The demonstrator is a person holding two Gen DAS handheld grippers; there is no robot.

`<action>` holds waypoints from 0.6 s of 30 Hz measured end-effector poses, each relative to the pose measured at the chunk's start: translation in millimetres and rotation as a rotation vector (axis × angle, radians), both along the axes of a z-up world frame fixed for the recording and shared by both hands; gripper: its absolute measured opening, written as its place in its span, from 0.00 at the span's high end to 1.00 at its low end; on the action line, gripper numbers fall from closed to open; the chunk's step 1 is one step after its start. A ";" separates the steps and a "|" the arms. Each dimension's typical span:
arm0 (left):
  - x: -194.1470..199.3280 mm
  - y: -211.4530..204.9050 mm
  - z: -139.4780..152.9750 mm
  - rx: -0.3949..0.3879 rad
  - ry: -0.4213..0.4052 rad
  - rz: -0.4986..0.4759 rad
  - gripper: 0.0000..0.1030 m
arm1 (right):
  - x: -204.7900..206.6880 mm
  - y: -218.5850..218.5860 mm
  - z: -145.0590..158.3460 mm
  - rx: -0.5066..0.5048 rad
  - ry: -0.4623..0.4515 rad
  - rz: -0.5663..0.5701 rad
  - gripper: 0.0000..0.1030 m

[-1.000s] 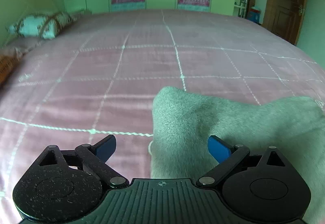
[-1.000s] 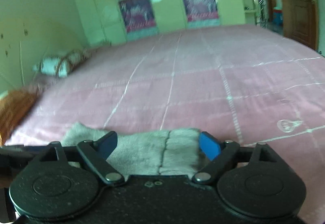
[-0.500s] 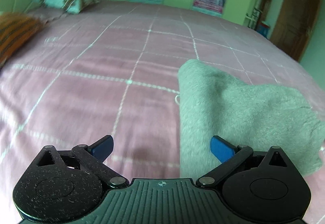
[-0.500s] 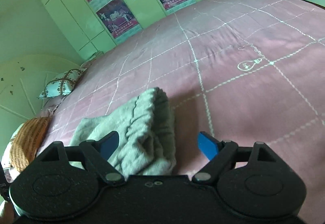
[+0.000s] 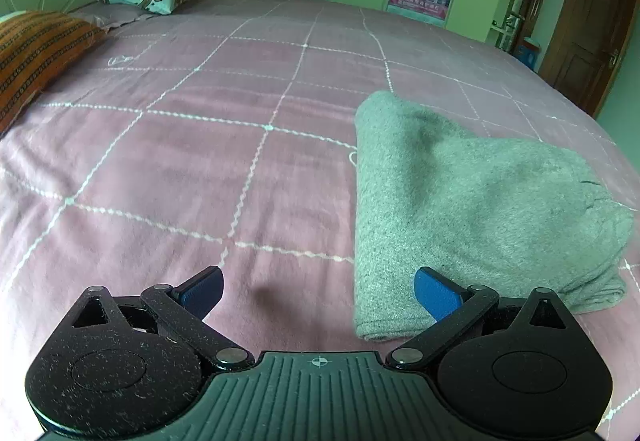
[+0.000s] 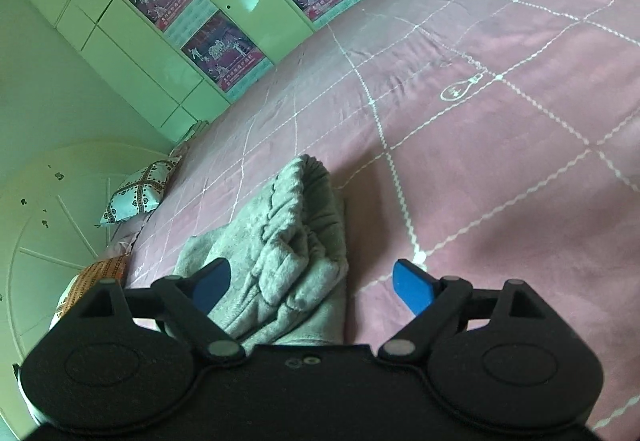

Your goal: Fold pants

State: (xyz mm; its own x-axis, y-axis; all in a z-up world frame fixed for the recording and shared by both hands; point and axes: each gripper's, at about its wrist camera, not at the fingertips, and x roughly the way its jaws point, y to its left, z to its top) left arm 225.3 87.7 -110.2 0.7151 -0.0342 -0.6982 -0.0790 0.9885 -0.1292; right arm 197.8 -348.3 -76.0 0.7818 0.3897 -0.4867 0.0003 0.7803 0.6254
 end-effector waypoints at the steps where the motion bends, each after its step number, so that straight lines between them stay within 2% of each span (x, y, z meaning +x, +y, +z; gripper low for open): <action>1: 0.3 0.7 -2.0 -0.007 0.003 0.006 0.02 | 1.8 4.0 0.6 -0.011 -0.005 0.001 0.21; 5: 1.2 3.0 -9.8 -0.024 0.013 0.020 0.00 | 20.4 23.9 -2.9 -0.039 -0.002 0.021 0.21; 7: 0.0 5.0 -13.3 -0.037 0.017 0.026 0.00 | 31.0 35.1 -13.7 -0.077 0.053 0.045 0.23; 9: -2.0 6.8 -16.0 -0.041 0.015 0.028 0.00 | 39.6 44.9 -30.0 -0.168 0.151 0.070 0.30; 15: -8.1 10.7 -19.7 -0.042 0.000 0.025 0.00 | 15.9 37.5 -34.5 -0.177 0.122 0.093 0.31; 18: -9.9 10.3 -16.3 -0.039 0.001 0.039 0.00 | 8.1 31.1 -29.1 -0.146 0.122 0.099 0.30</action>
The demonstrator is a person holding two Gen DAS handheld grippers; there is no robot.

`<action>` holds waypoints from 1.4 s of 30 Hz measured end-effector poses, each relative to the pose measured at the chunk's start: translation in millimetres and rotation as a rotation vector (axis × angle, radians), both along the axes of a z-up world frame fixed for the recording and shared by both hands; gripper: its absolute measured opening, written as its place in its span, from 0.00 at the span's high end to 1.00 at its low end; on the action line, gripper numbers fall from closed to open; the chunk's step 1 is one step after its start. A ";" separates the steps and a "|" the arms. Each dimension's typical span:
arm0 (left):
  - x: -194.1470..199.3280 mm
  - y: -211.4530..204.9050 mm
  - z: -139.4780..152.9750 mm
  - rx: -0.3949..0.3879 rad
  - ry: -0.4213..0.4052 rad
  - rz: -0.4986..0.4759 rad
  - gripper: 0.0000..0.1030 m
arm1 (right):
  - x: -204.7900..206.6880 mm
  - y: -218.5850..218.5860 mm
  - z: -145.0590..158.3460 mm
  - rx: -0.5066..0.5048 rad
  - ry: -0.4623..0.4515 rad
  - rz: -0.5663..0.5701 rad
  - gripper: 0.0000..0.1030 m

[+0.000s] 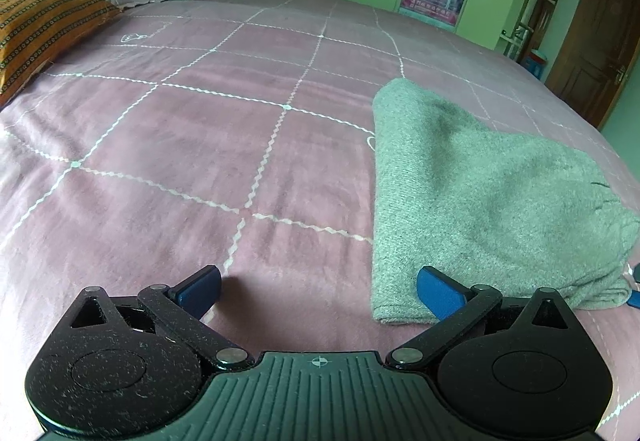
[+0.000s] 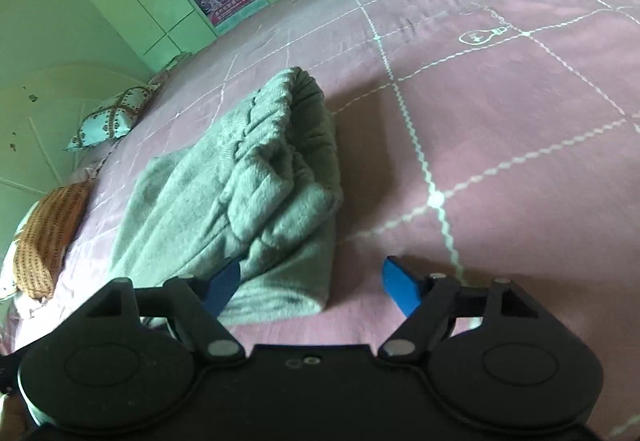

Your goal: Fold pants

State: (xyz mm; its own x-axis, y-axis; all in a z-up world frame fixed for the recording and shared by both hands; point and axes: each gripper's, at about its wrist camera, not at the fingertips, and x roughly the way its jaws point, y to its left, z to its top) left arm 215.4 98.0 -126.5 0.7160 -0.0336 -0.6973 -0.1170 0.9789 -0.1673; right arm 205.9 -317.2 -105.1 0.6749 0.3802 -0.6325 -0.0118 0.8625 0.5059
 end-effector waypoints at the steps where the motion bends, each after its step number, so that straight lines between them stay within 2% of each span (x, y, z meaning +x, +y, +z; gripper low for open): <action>1: -2.4 0.4 3.0 0.004 -0.008 0.007 0.00 | -2.8 -3.0 2.9 0.014 -0.007 -0.008 0.30; 4: -10.3 4.4 11.4 0.006 -0.039 0.013 0.00 | -11.0 -8.7 14.3 0.061 -0.053 -0.014 0.27; 7: -10.9 10.2 15.9 -0.001 -0.049 0.017 0.00 | -7.3 -15.5 17.3 0.133 -0.062 -0.024 0.26; 11: -10.9 17.2 16.1 0.002 -0.047 0.024 0.00 | -5.6 -18.0 21.9 0.149 -0.083 -0.051 0.25; 14: -8.0 23.1 12.3 -0.032 -0.035 0.025 0.00 | -5.3 -22.3 19.8 0.175 -0.078 -0.061 0.25; 18: 4.7 25.1 7.9 -0.199 -0.039 -0.042 0.00 | -0.4 -36.3 6.0 0.324 -0.046 -0.106 0.24; 19: 11.5 23.2 6.8 -0.220 -0.036 -0.064 0.00 | 2.2 -35.4 2.8 0.342 -0.038 -0.106 0.24; 25: 51.7 8.5 0.0 -0.263 0.018 -0.143 0.00 | 25.5 -24.8 -15.1 0.352 0.021 -0.080 0.26; 27: 69.5 8.6 -5.3 -0.330 0.045 -0.189 0.00 | 32.7 -24.1 -22.6 0.400 0.030 -0.063 0.26; 31: 97.4 7.7 -15.5 -0.414 0.094 -0.233 0.00 | 48.5 -26.7 -32.0 0.462 0.041 -0.049 0.27; 37: 119.8 11.2 -28.1 -0.571 0.106 -0.271 0.00 | 67.7 -20.5 -33.7 0.456 0.042 0.020 0.23; 38: 122.3 13.0 -30.7 -0.620 0.108 -0.272 0.01 | 70.8 -18.0 -33.8 0.456 0.043 0.035 0.23; 39: 123.9 16.7 -33.5 -0.693 0.111 -0.284 0.11 | 72.3 -15.5 -33.8 0.456 0.044 0.049 0.24; 40: 125.7 17.5 -37.3 -0.746 0.124 -0.285 0.17 | 74.1 -13.8 -33.0 0.445 0.036 0.055 0.42; 41: 126.6 17.0 -39.2 -0.741 0.131 -0.282 0.21 | 75.3 -13.9 -34.1 0.430 0.037 0.049 0.52; 42: 127.2 16.0 -40.6 -0.721 0.136 -0.287 0.25 | 75.6 -15.9 -36.8 0.444 0.043 0.047 0.53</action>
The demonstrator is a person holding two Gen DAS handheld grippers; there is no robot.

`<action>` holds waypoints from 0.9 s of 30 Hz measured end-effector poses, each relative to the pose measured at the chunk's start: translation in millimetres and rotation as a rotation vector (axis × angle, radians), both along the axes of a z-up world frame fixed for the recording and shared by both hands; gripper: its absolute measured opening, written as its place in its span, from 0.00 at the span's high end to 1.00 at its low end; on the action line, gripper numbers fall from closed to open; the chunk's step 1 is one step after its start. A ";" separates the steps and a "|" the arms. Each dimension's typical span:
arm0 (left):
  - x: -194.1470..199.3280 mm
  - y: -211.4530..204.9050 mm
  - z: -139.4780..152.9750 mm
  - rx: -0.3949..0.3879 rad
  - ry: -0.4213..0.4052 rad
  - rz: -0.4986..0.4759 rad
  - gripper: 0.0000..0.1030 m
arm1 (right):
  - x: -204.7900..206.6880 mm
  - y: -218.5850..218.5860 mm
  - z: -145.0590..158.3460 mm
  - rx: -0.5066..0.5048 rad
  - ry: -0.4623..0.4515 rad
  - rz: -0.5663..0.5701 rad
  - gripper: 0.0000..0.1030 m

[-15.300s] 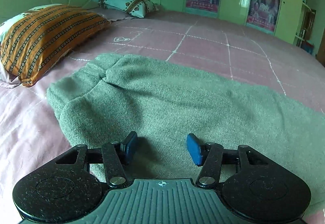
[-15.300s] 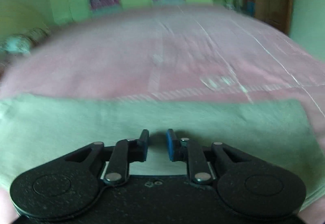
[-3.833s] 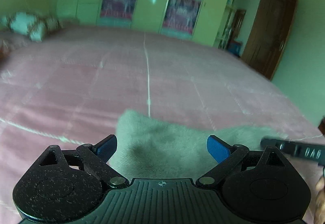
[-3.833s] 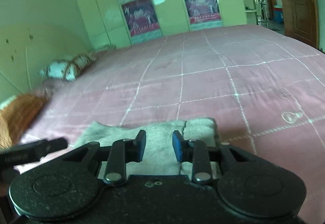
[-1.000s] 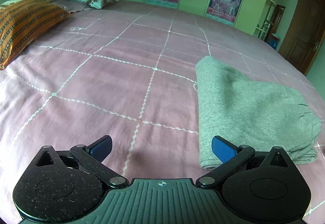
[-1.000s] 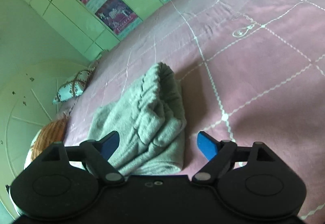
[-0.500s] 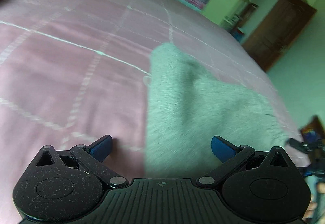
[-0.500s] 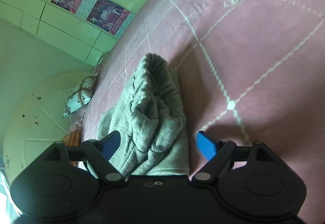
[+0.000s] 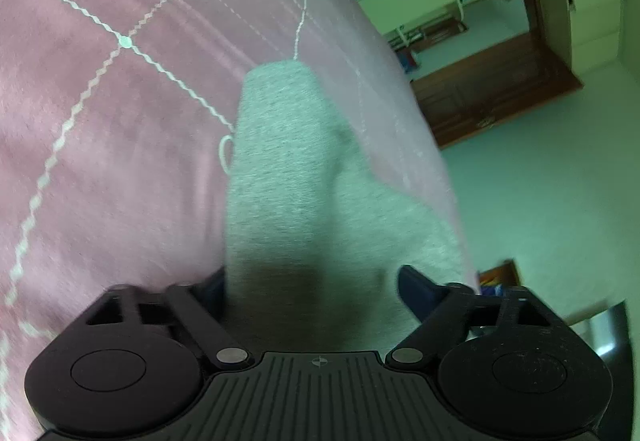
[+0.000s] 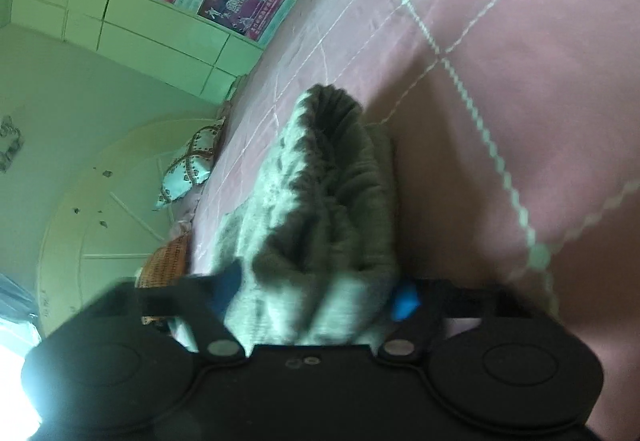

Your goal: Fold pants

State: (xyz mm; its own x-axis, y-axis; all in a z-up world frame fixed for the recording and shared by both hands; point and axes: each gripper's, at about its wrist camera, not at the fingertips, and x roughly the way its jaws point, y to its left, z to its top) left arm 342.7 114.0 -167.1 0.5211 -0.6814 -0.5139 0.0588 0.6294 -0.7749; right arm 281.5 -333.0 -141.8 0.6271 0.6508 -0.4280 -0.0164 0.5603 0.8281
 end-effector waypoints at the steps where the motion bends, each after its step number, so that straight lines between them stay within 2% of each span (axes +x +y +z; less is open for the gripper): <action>1: 0.5 -0.3 -1.3 0.004 -0.003 -0.002 0.25 | 0.4 -3.3 -3.2 0.027 0.004 0.001 0.53; 3: 1.2 0.0 -4.3 -0.017 -0.006 0.005 0.25 | 2.1 -7.8 -8.9 0.055 0.018 0.001 0.53; 4: 2.4 -1.9 -4.9 -0.019 -0.011 0.002 0.25 | 3.1 -6.6 -9.7 0.060 0.021 0.002 0.49; 6: 3.9 -7.4 -2.7 0.001 -0.019 0.006 0.26 | 7.2 1.2 -4.8 0.021 0.028 0.011 0.47; 7: 3.9 -10.2 -0.9 0.009 -0.021 0.015 0.30 | 9.6 5.1 -1.8 -0.010 0.030 0.016 0.53; 8: 3.4 -13.0 0.7 0.032 -0.017 0.032 0.59 | 12.2 9.3 2.6 -0.043 0.028 0.024 0.57; 9: 2.6 -10.9 0.4 0.033 -0.004 0.051 0.71 | 13.7 10.9 6.7 -0.045 0.023 0.030 0.61; 10: 0.6 -8.0 0.7 0.000 -0.004 0.068 0.74 | 13.8 11.0 10.6 -0.033 0.013 0.032 0.63; 14: -19.9 1.1 27.1 -0.134 -0.131 0.074 0.75 | 9.8 13.7 45.2 -0.015 -0.091 0.090 0.65; 15: -28.3 3.9 34.3 -0.149 -0.164 0.084 0.75 | 8.6 15.3 54.0 -0.011 -0.120 0.109 0.66; 17: -41.6 10.1 36.8 -0.150 -0.172 0.101 0.75 | 7.5 13.9 61.2 0.012 -0.144 0.128 0.66; 19: -49.5 12.3 22.8 -0.089 -0.129 0.086 0.66 | 8.7 7.2 50.4 -0.005 -0.111 0.127 0.65; 20: -50.6 11.0 8.7 -0.031 -0.061 0.081 0.61 | 11.5 2.6 38.0 -0.023 -0.065 0.129 0.65; 21: -51.0 10.0 -0.6 -0.002 -0.036 0.072 0.60 | 15.7 1.3 17.0 -0.052 0.028 0.123 0.62; 22: -56.0 12.2 -3.1 -0.028 -0.067 0.080 0.60 | 16.5 -0.3 2.9 -0.062 0.071 0.120 0.63; 23: -57.6 14.7 -2.3 -0.054 -0.051 0.095 0.59 | 12.6 -3.7 0.4 -0.033 0.050 0.112 0.61; 24: -59.1 17.9 -0.2 -0.067 -0.040 0.105 0.54 | 8.1 -7.2 2.0 0.006 0.047 0.101 0.54; 25: -59.8 17.9 1.6 -0.080 -0.049 0.100 0.44 | 3.8 -9.3 4.8 0.026 0.041 0.095 0.45; 27: -57.4 14.4 1.6 -0.080 -0.056 0.069 0.39 | -0.9 -9.7 8.7 0.028 0.004 0.129 0.29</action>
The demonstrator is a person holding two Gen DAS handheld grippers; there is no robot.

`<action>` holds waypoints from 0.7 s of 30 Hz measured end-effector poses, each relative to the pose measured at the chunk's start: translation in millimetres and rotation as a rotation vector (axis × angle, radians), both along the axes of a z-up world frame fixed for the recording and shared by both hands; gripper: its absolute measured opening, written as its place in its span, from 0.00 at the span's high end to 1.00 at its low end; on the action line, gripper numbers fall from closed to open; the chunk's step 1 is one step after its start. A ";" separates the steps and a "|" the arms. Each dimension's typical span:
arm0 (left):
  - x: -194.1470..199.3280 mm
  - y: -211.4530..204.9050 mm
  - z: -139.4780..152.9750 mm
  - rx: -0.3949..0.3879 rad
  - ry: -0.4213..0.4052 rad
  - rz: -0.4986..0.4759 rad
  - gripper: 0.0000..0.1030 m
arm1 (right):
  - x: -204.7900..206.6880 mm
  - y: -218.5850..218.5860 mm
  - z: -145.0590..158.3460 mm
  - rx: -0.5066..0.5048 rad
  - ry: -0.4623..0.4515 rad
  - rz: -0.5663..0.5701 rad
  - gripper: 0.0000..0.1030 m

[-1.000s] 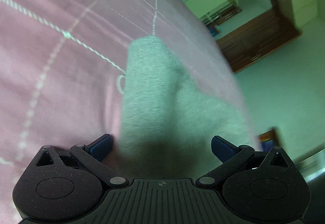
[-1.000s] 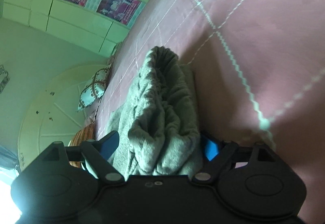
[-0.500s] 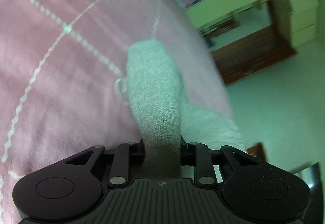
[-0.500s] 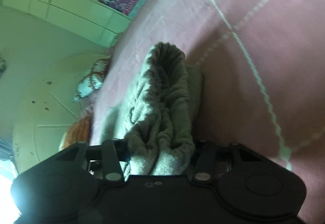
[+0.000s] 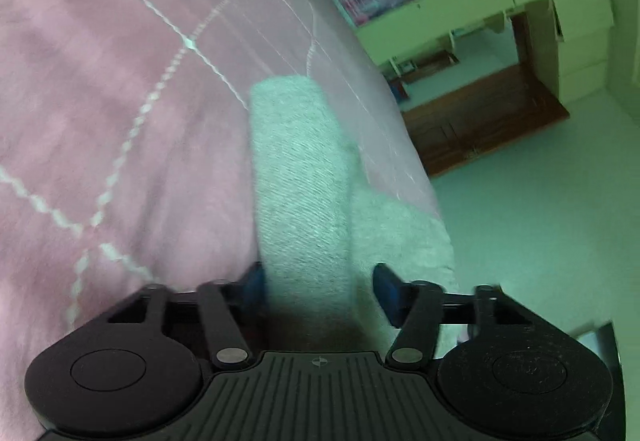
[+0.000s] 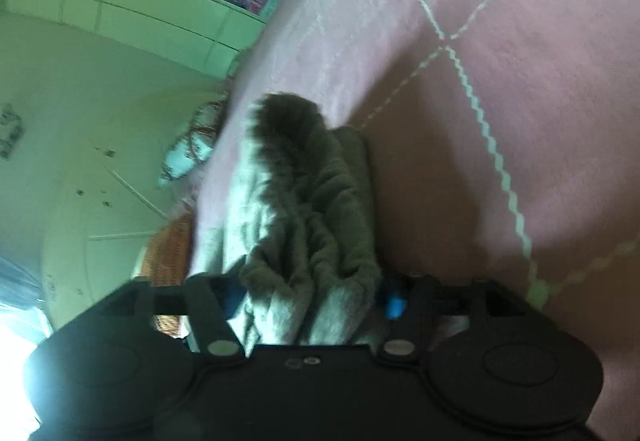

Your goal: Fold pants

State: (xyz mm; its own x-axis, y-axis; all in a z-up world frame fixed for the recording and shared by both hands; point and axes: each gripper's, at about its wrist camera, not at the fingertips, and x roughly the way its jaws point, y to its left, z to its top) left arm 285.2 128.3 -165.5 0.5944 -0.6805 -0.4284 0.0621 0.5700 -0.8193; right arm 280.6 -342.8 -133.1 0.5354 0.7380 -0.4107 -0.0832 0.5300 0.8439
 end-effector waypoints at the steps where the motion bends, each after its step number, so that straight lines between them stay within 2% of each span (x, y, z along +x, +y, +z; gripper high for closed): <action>1: 6.5 -2.1 1.1 0.020 0.000 -0.012 0.39 | 0.3 2.5 0.4 -0.026 -0.003 0.020 0.28; 2: 14.9 -8.2 3.0 0.039 -0.001 -0.015 0.39 | 4.6 5.6 1.3 -0.053 0.005 0.032 0.29; 3: 21.3 -12.6 4.3 0.055 -0.005 -0.009 0.39 | 8.7 12.0 2.8 -0.098 0.021 0.045 0.42; 4: 26.2 -16.4 5.6 0.068 -0.008 0.003 0.43 | 12.8 19.9 4.7 -0.131 0.029 0.055 0.51; 5: 31.0 -18.3 5.4 0.064 0.003 0.020 0.69 | 16.2 23.6 8.5 -0.148 0.028 0.056 0.53; 6: 33.9 -15.2 2.7 0.034 0.020 0.035 0.75 | 18.7 24.1 11.4 -0.132 0.025 0.058 0.57; 8: 36.6 -8.7 5.1 -0.013 -0.017 0.041 0.76 | 16.1 18.5 24.8 -0.091 -0.004 0.072 0.60; 12: 45.6 3.4 32.6 -0.041 -0.104 0.035 0.76 | 23.2 25.2 62.3 -0.092 -0.104 0.136 0.61; 16: 74.7 29.3 59.1 -0.053 -0.166 0.082 0.76 | 59.1 41.4 81.0 -0.054 -0.164 0.147 0.61; 19: 111.9 53.3 74.9 -0.039 -0.210 0.104 0.76 | 101.7 57.2 90.4 -0.031 -0.207 0.150 0.61; 21: 145.4 66.0 74.5 -0.023 -0.224 0.118 0.75 | 126.6 66.6 95.9 -0.035 -0.243 0.138 0.61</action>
